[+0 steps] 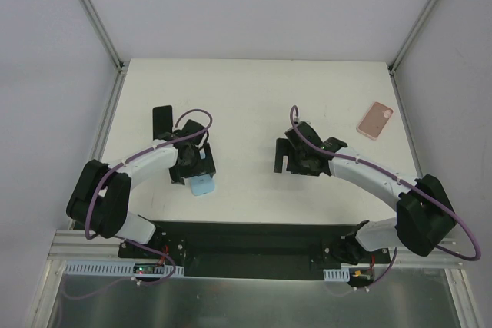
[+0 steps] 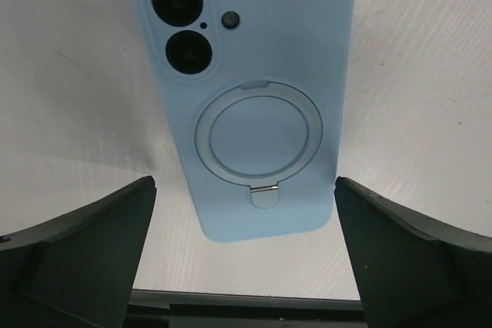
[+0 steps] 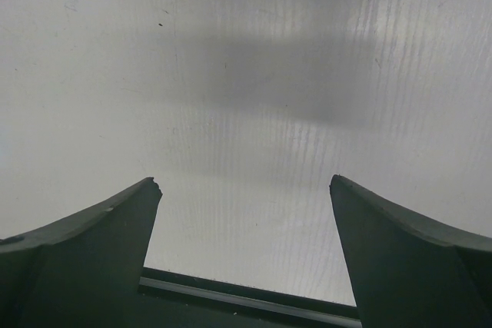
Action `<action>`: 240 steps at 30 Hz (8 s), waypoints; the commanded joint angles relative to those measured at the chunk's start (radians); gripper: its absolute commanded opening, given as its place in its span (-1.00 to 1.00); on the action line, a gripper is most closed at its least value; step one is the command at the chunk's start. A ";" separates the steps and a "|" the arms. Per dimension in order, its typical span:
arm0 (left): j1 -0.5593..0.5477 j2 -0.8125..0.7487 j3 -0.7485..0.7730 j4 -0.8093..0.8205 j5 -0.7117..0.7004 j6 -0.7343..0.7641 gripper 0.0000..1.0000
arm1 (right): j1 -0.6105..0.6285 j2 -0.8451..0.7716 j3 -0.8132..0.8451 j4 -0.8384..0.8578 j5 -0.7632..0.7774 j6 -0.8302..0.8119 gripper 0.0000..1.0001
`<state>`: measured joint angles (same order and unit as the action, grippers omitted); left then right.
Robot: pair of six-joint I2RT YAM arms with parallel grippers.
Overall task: Take the phone out of the phone case
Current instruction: Pick up the phone at the center of the board, then adjust the phone.
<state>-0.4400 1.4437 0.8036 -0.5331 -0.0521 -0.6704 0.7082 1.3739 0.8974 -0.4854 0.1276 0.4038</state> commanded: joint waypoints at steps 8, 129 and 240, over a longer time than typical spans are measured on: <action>-0.068 0.064 0.023 0.022 -0.077 -0.074 0.98 | 0.028 0.011 0.023 -0.022 0.014 0.013 0.91; -0.625 0.084 0.483 0.016 -0.086 0.342 0.03 | 0.000 0.547 0.933 -0.855 -0.201 0.340 -0.97; 0.057 -0.229 -0.152 1.458 1.138 -0.650 0.27 | -0.136 0.017 0.133 0.879 -1.131 0.283 -0.97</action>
<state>-0.3622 1.1961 0.6575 0.7631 1.0496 -1.2697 0.5659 1.3918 0.9726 0.2390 -0.9520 0.6418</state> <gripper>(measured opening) 0.662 0.145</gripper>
